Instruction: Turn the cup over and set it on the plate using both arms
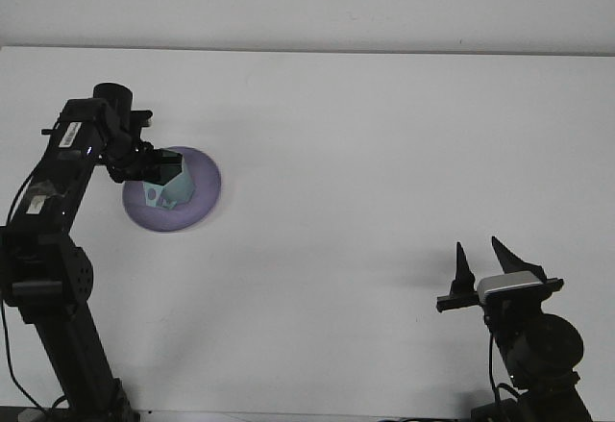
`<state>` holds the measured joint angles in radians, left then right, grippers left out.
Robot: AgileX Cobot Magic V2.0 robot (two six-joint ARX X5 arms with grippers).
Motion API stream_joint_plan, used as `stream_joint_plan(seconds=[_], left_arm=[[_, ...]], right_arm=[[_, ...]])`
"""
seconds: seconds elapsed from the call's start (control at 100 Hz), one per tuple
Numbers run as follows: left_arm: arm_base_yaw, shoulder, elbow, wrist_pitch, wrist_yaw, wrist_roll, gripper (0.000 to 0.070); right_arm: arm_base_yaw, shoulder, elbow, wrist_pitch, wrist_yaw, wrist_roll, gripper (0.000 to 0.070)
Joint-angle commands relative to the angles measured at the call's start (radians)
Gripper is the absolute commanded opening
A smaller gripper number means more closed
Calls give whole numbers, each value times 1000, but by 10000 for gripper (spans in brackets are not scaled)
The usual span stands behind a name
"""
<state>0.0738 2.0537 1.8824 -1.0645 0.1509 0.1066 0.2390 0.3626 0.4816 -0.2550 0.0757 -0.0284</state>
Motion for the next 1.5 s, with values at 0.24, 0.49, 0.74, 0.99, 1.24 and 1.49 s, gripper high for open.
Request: stream_joint_plan(seconds=[0.24,0.49,0.74,0.99,1.24,1.49], left_arm=[[0,13,26,11,-6,13,295],[0,-43,59,-42,7,17,533],[27,-276,63,-63,80,12,532],[34,-550,63,-41,235,6,16],[-10,-764,-82,22,229,39,13],[-17,-1169,-706,538,144,-42,13]], right_arm=[[1,5,-2,8,3,14,372],[1,5,-2,8,3,14,372],[1,5,-2,7,3,14,372],[1,5,-2,-1,3,14,371],[1,5,-2,-14,4,21,35],[1,5,-4,-13,57,60,0]])
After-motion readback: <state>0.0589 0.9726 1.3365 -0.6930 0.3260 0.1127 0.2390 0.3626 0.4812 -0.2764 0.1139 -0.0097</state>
